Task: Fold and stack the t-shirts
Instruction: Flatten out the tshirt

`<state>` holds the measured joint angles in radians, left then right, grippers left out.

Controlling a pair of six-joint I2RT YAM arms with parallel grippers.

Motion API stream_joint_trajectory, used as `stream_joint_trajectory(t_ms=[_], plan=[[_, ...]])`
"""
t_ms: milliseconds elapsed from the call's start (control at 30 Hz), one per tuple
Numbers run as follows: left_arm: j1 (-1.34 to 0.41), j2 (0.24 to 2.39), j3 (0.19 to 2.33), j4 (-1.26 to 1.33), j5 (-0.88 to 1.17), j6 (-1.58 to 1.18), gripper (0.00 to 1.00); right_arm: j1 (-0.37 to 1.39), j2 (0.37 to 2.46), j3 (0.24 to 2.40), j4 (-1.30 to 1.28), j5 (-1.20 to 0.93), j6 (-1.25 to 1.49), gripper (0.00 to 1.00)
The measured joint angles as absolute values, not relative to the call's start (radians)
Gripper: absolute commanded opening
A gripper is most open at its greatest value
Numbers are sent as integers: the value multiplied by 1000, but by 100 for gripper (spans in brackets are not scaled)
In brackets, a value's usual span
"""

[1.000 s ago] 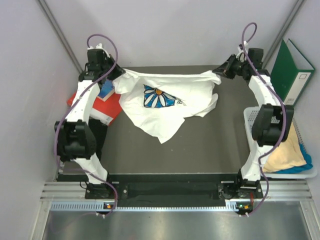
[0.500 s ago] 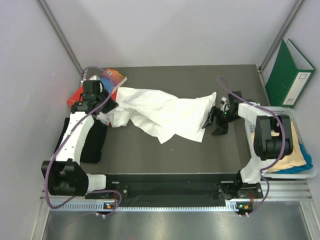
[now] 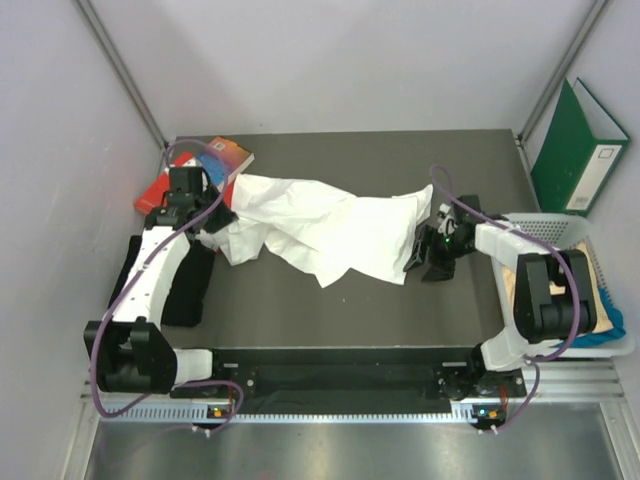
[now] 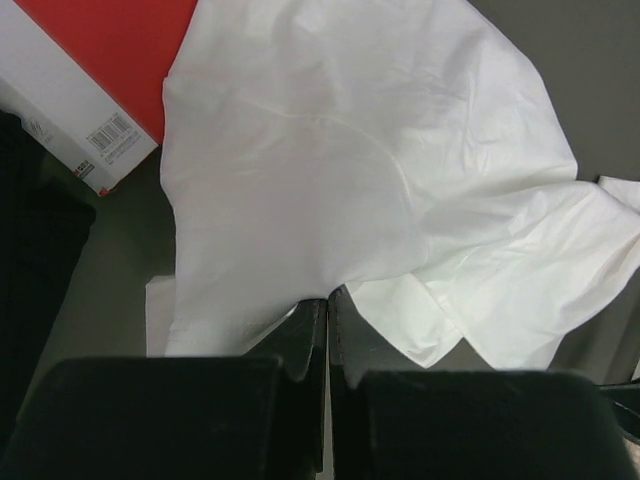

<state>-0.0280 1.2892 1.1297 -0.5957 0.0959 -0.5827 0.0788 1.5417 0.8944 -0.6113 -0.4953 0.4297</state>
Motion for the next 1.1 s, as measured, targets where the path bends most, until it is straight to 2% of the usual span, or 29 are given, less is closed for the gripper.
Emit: stream_joint_trajectory(t_ms=[233,333,400,433,500,533,600,633,733,767,800,900,1100], plan=[[-28,1289,1101,-593,112,-577,0,194,1614,851,-548,-500,459,57],[-28,1289,1097,-591,115,-576,0,216,1642,862,-527,-519,476,50],[-28,1289,1095,-591,115,-574,0,227,1668,880,-515,-527,484,37],[-28,1289,1093,-590,115,-573,0,234,1686,893,-505,-529,488,21],[-28,1287,1087,-591,115,-571,0,249,1725,920,-489,-530,488,5],[-28,1285,1084,-591,115,-570,0,262,1749,934,-476,-525,494,0],[-28,1282,1076,-589,116,-566,1,285,1787,966,-469,-535,501,0],[-28,1279,1069,-590,116,-564,4,298,1797,979,-464,-534,501,0],[-28,1270,1050,-591,115,-547,30,328,1804,1002,-457,-504,500,0],[-28,1267,1044,-591,115,-542,40,333,1802,1005,-457,-494,501,0],[-28,1266,1038,-591,115,-537,59,338,1799,1007,-459,-479,501,0],[-28,1267,1017,-586,111,-521,81,340,1773,1012,-467,-417,498,0],[-28,1311,1013,-589,120,-500,94,329,1682,1076,-521,-298,490,0]])
